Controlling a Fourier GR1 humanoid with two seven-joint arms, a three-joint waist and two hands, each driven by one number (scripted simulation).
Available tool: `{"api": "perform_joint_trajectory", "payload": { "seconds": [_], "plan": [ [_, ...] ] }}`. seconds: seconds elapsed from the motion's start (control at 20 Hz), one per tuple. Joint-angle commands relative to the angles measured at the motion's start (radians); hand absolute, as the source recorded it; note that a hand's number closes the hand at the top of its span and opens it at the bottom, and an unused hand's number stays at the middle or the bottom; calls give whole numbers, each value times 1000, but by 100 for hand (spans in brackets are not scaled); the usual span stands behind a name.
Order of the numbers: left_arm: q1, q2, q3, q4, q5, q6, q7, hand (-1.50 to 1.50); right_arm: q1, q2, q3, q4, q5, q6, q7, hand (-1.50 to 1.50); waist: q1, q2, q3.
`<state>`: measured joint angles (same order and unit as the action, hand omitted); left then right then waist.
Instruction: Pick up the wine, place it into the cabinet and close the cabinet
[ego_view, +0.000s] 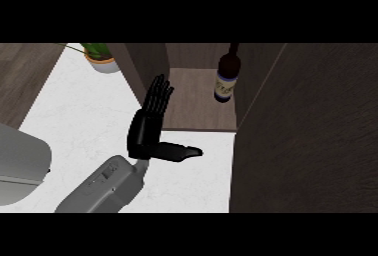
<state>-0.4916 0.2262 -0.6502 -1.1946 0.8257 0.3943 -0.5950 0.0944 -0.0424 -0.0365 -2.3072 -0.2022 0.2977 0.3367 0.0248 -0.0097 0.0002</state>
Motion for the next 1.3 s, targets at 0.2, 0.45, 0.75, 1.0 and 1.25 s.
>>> {"api": "perform_joint_trajectory", "payload": {
  "seconds": [0.2,0.45,0.75,1.0,1.25],
  "plan": [
    [272,171,-43,-515,-80,128,133,-150,-38,7,24,3,35,-19,12,-150,-12,6,0],
    [376,225,-32,-701,-139,178,179,-150,-8,-55,-22,41,-10,77,-36,150,-17,7,0],
    [495,270,-6,-749,-160,202,120,-150,7,-162,113,-16,-21,222,66,150,-8,6,0],
    [625,380,105,-870,-137,172,119,-150,52,-188,156,-138,-156,234,182,150,-14,6,-1],
    [770,426,178,-972,-107,148,98,-150,145,-142,303,-194,-163,218,220,150,-17,5,-1]
  ]
}}
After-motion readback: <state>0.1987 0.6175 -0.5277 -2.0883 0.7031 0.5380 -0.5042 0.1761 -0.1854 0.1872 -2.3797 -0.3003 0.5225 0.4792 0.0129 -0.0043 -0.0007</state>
